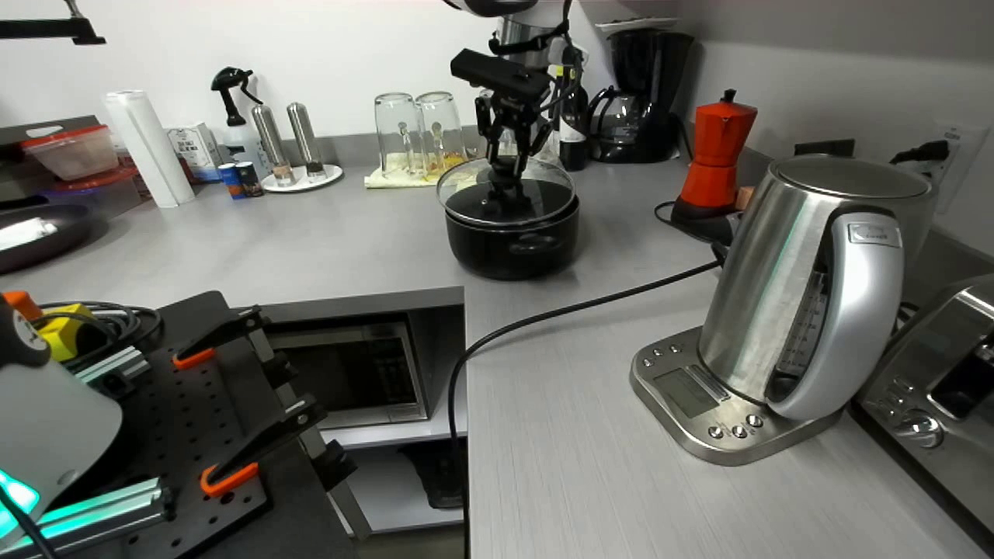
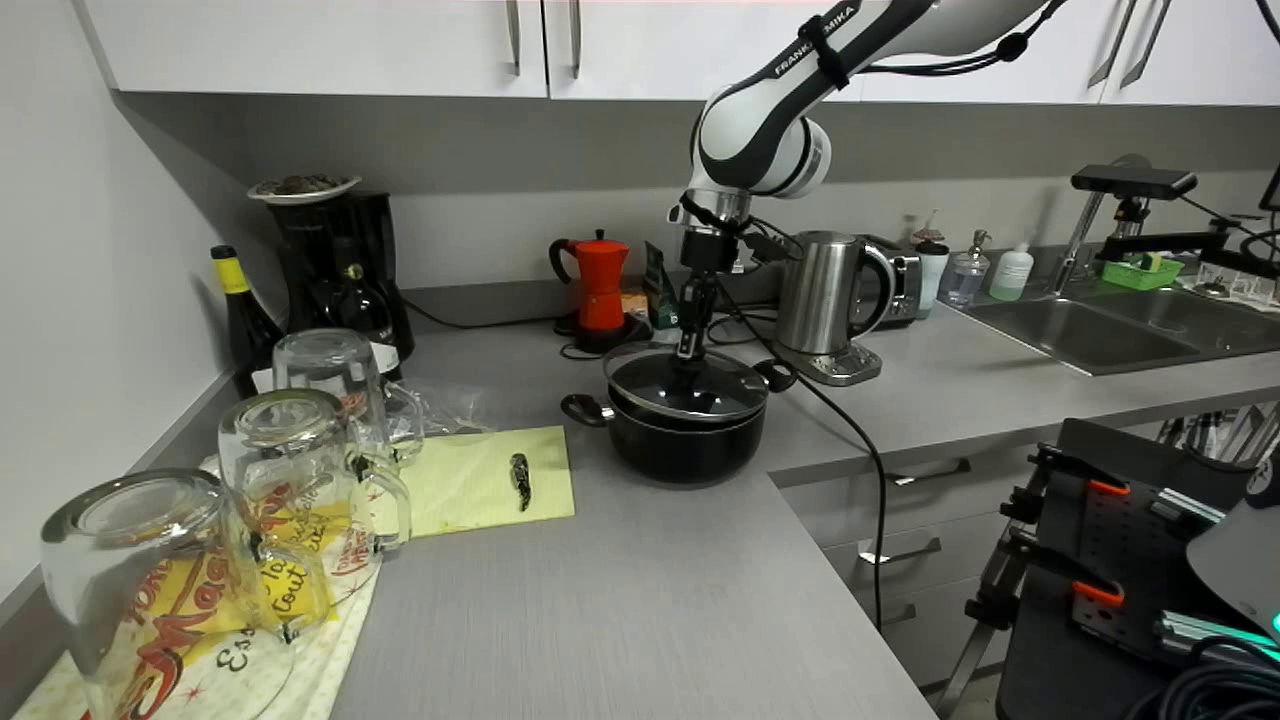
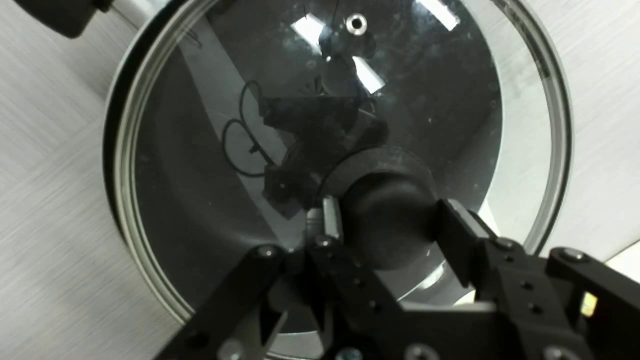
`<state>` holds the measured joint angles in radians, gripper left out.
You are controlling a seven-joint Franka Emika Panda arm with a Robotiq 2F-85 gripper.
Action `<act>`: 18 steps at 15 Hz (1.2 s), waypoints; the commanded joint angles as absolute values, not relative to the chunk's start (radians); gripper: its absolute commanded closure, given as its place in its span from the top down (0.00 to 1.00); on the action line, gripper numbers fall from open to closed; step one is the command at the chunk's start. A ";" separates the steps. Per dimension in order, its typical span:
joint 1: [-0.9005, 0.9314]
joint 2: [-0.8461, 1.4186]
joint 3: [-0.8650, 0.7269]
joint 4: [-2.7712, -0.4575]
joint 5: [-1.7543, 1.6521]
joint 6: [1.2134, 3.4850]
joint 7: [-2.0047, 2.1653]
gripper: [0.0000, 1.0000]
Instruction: Put the lid on the pot
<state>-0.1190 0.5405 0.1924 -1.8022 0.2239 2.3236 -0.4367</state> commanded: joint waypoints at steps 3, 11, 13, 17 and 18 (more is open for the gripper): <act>-0.133 0.518 0.199 -1.809 0.259 2.323 -0.474 0.26; -0.139 0.510 0.199 -1.827 0.260 2.332 -0.476 0.26; -0.142 0.510 0.200 -1.832 0.263 2.333 -0.478 0.26; -0.147 0.509 0.198 -1.842 0.266 2.336 -0.477 0.26; -0.148 0.509 0.198 -1.844 0.267 2.336 -0.477 0.26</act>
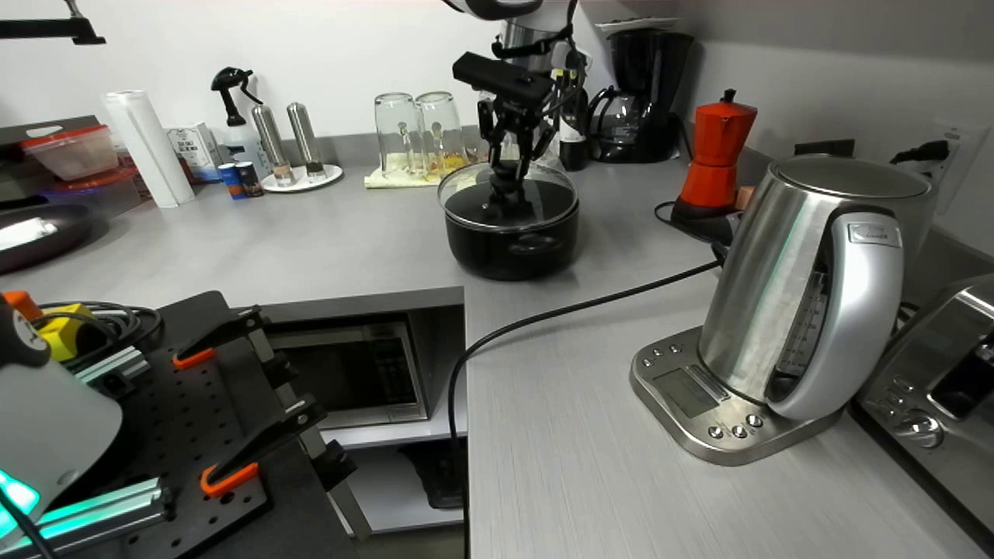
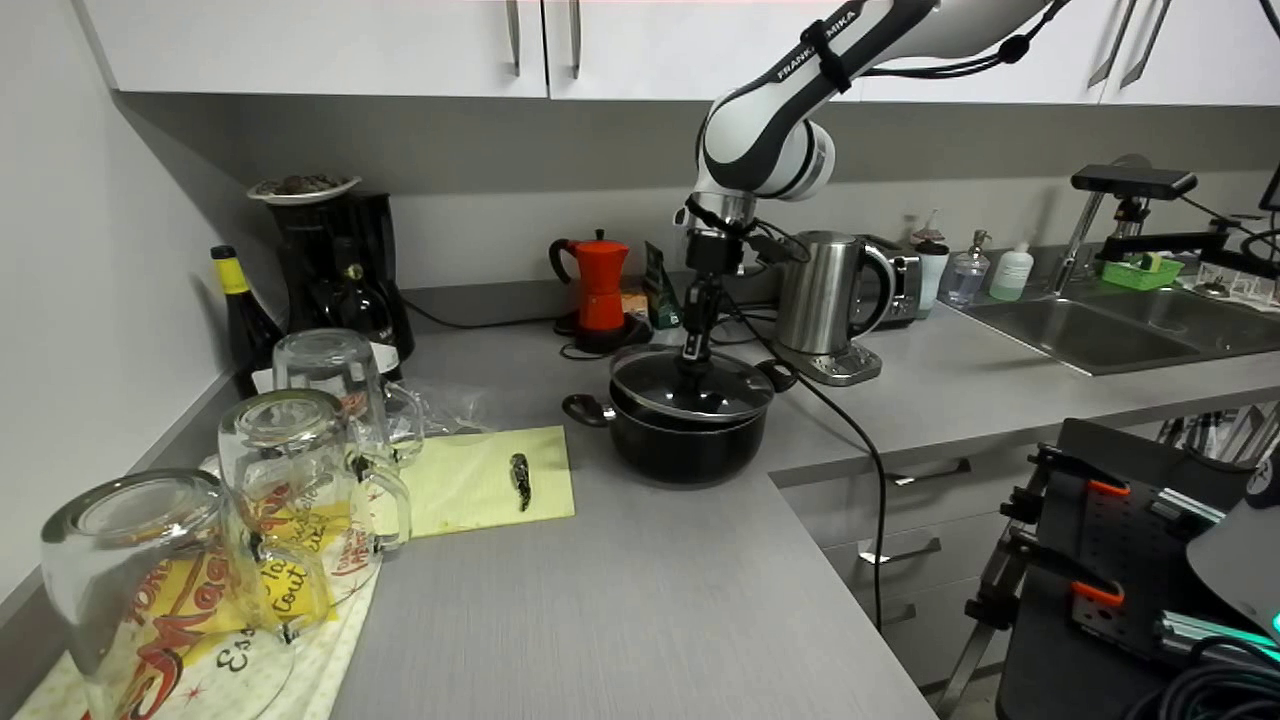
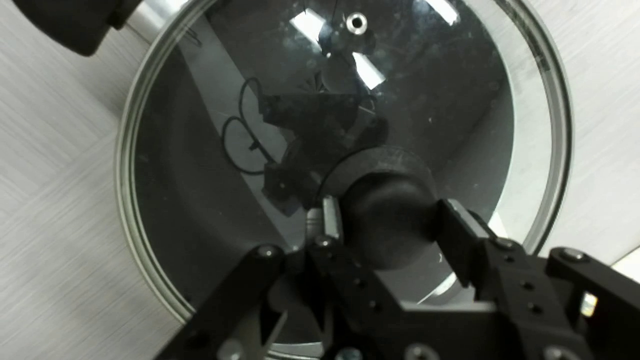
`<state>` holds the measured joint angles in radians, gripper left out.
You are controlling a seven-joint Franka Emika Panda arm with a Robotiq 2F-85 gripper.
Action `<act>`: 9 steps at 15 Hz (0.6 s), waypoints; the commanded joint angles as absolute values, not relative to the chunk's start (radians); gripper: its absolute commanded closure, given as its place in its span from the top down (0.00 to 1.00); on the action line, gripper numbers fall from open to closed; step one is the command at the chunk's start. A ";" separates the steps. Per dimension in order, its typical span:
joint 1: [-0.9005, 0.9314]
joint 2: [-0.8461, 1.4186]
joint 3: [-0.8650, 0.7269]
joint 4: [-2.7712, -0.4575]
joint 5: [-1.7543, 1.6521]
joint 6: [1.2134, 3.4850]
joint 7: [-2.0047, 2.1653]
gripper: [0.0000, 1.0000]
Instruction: Put the lid on the pot
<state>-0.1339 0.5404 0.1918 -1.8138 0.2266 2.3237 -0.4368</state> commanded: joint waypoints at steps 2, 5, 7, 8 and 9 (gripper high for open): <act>-0.150 0.509 0.197 -1.848 0.269 2.338 -0.477 0.26; -0.150 0.510 0.196 -1.849 0.267 2.337 -0.475 0.26; -0.148 0.512 0.194 -1.846 0.263 2.336 -0.470 0.26; -0.146 0.512 0.192 -1.845 0.260 2.336 -0.468 0.26; -0.143 0.514 0.191 -1.843 0.256 2.335 -0.465 0.26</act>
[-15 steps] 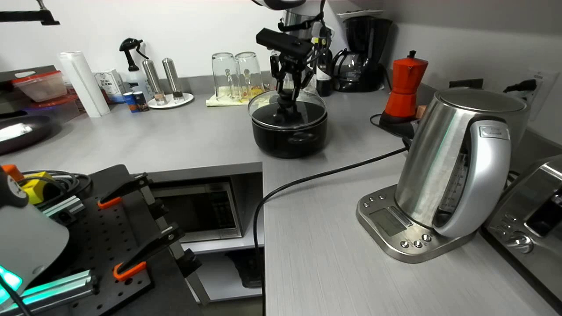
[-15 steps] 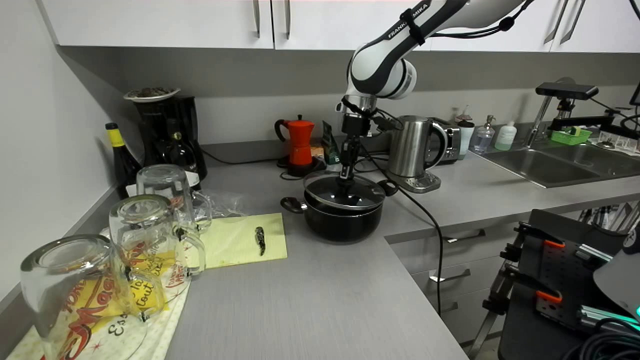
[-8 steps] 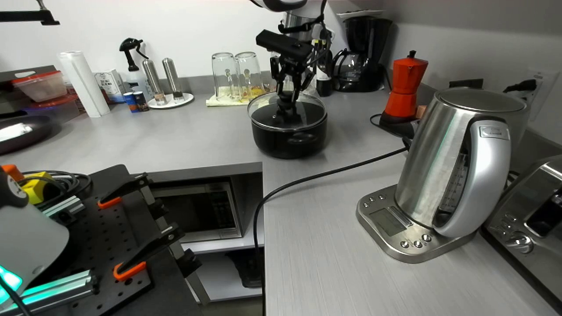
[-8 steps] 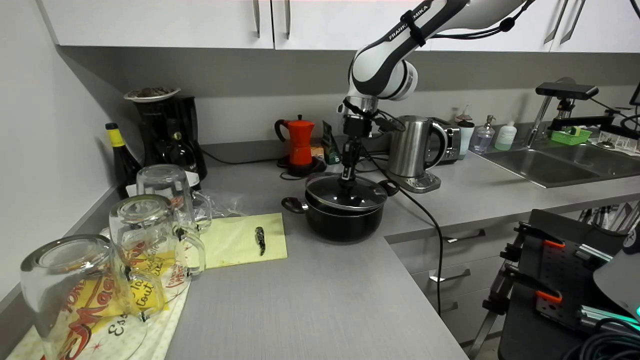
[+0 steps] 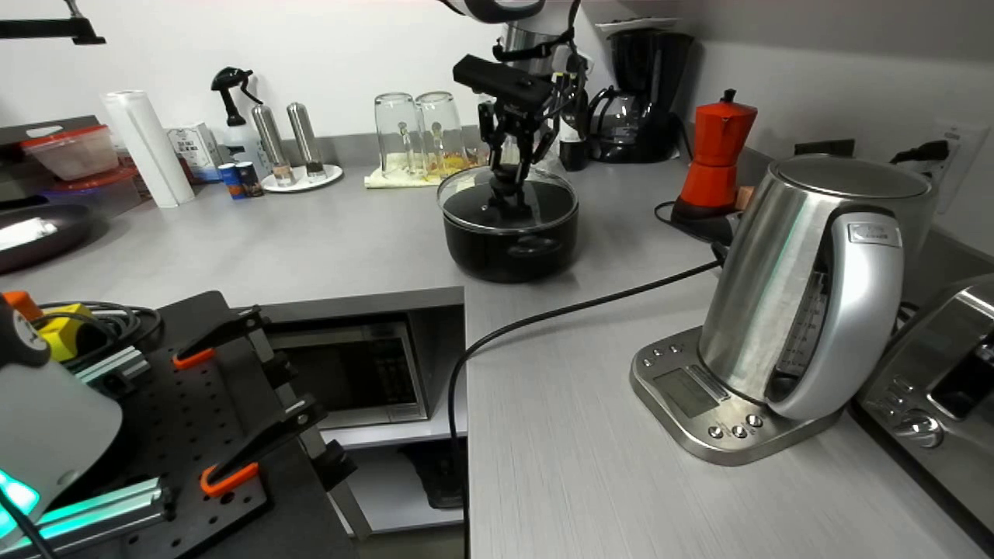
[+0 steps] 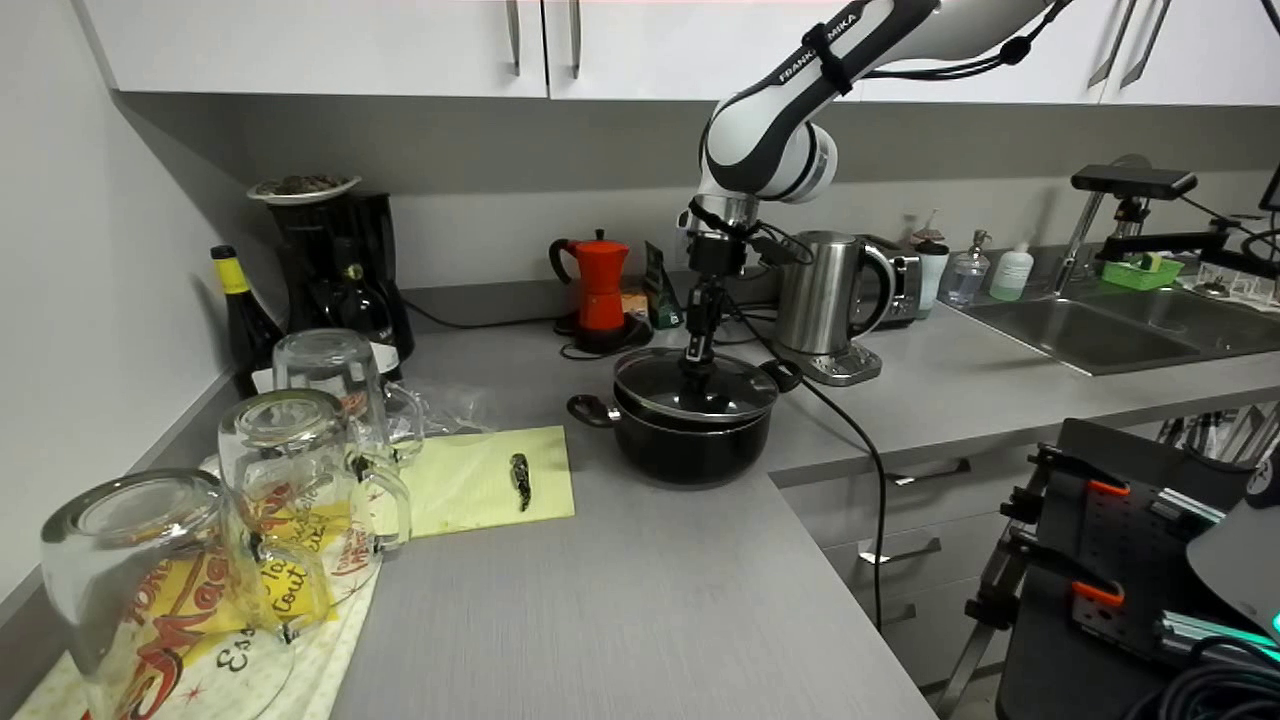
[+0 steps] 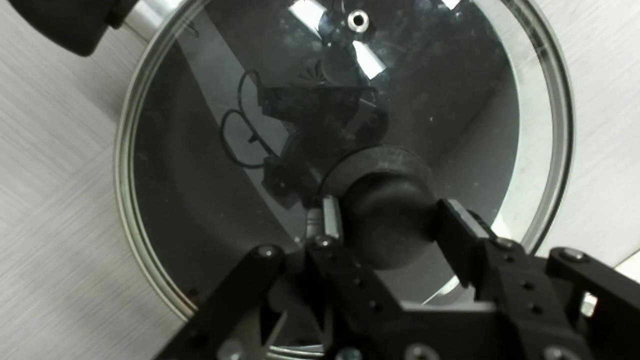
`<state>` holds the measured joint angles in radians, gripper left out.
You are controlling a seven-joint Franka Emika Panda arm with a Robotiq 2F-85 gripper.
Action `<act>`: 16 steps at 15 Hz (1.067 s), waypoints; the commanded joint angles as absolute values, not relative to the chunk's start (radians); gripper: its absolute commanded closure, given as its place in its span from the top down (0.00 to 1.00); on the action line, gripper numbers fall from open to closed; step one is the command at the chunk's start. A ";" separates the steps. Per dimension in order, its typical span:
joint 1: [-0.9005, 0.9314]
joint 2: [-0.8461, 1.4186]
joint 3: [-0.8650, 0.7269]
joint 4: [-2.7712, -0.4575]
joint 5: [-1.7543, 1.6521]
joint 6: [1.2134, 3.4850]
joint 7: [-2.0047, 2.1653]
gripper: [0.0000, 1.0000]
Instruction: Put the lid on the pot
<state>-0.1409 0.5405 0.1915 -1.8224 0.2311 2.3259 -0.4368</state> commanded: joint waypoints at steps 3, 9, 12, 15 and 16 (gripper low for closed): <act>-0.133 0.524 0.184 -1.831 0.240 2.323 -0.454 0.26; -0.106 0.546 0.165 -1.811 0.197 2.300 -0.429 0.26; -0.089 0.549 0.154 -1.809 0.170 2.298 -0.419 0.26; -0.078 0.547 0.148 -1.806 0.148 2.300 -0.414 0.26; -0.074 0.547 0.145 -1.803 0.141 2.300 -0.411 0.26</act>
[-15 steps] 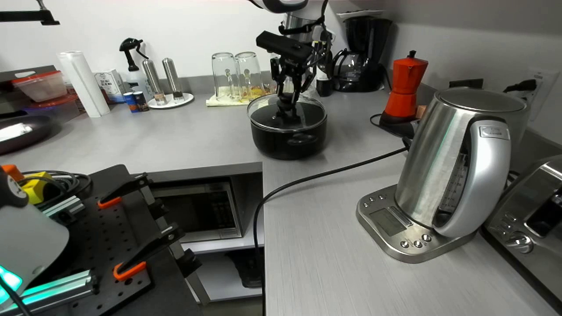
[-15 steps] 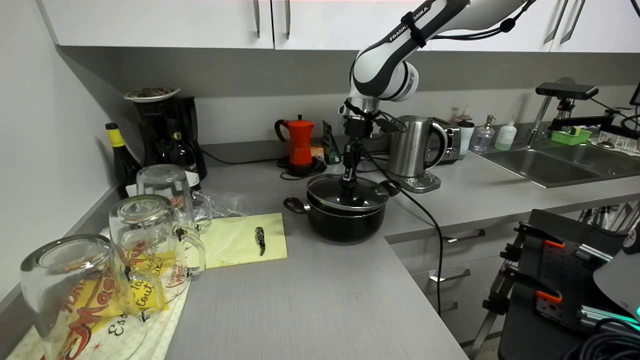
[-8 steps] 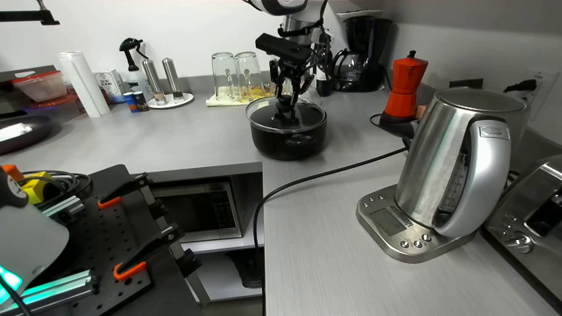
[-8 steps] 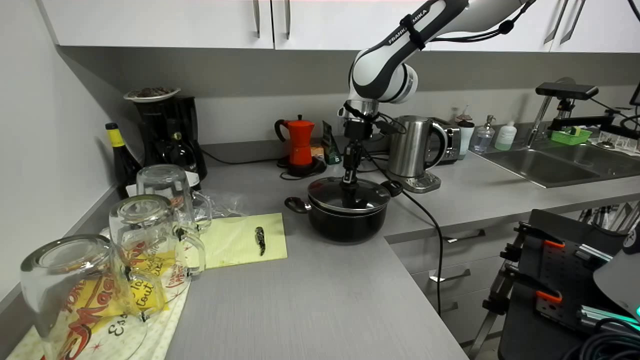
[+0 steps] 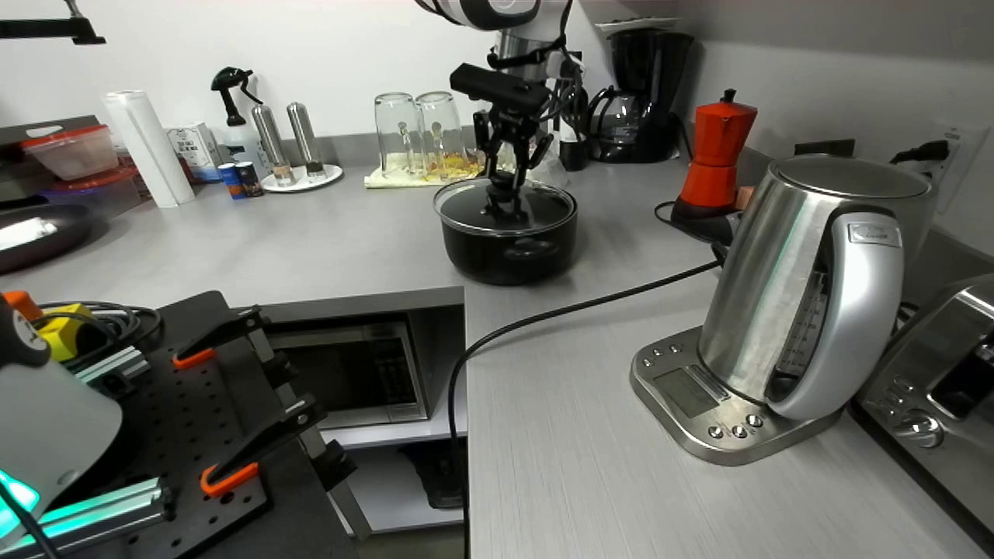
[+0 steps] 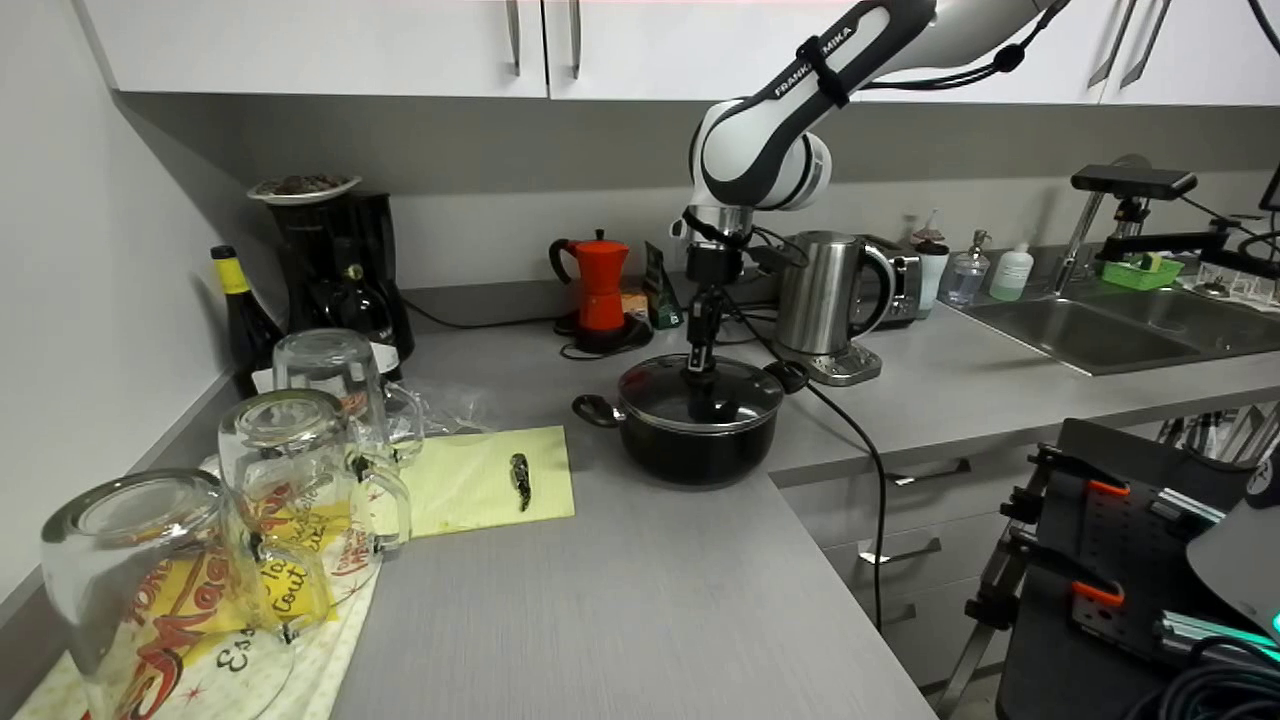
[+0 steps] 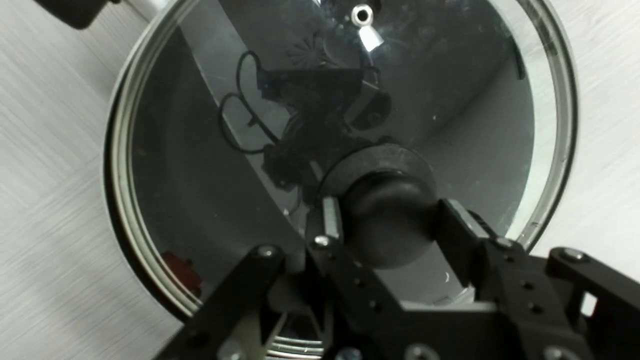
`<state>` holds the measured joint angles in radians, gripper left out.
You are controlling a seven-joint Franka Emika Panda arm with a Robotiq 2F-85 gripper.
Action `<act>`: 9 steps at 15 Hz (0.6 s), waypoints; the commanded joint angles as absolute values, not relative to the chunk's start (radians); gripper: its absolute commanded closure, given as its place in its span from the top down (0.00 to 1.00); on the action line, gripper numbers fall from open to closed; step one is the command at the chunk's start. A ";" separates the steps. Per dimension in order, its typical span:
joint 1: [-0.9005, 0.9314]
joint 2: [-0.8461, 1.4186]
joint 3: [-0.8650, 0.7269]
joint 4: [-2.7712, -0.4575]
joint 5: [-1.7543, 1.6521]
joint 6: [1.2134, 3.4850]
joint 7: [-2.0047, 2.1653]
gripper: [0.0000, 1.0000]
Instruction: Put the lid on the pot
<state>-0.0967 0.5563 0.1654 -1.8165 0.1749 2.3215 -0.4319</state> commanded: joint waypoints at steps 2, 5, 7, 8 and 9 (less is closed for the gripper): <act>-0.070 0.548 0.140 -1.795 0.127 2.297 -0.406 0.26; -0.068 0.551 0.136 -1.786 0.113 2.291 -0.403 0.26; -0.069 0.553 0.136 -1.782 0.110 2.286 -0.402 0.26; -0.070 0.554 0.136 -1.779 0.109 2.284 -0.402 0.26; -0.070 0.555 0.137 -1.776 0.110 2.282 -0.402 0.26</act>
<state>-0.0826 0.5565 0.1531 -1.8065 0.1279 2.3142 -0.4228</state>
